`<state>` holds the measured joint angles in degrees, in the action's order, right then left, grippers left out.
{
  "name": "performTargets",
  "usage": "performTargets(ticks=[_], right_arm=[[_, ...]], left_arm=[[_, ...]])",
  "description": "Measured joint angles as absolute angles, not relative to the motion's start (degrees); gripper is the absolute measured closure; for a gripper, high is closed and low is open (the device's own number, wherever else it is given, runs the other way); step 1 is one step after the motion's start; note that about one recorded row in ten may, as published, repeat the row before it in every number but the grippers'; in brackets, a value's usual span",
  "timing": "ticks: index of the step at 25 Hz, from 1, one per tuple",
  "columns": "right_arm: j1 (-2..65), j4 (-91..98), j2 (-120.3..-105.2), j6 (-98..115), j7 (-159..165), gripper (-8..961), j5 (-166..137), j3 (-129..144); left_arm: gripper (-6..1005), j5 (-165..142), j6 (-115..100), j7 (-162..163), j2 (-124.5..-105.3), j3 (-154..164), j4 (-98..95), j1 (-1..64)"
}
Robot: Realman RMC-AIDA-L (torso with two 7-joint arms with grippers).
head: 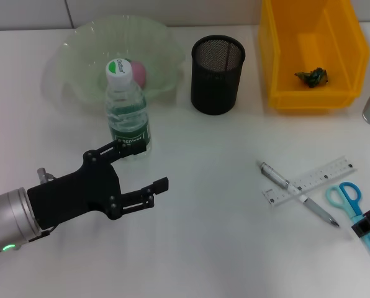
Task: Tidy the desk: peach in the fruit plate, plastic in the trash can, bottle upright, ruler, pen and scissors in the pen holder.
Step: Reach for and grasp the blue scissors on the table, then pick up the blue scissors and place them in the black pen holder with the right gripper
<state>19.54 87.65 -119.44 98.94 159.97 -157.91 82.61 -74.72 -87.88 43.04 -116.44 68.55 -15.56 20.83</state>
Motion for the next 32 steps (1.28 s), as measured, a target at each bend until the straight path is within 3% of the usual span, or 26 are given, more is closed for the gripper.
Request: performTargets(ticks=[15, 29, 32], right_arm=[[20.35, 85.43, -119.45, 98.07, 160.13, 545, -157.94, 82.62], [20.84, 84.35, -119.38, 97.57, 160.12, 631, -157.94, 83.31], [20.35, 85.38, -119.36, 97.71, 160.01, 707, -157.93, 83.24]], left_arm=[[170, -74.76, -87.79, 42.98, -116.46, 68.55, -15.56, 20.83], [170, -74.85, -87.45, 42.97, -116.63, 68.55, -15.56, 20.66], [170, -74.72, -87.44, 42.97, -116.63, 68.55, -15.56, 20.59]])
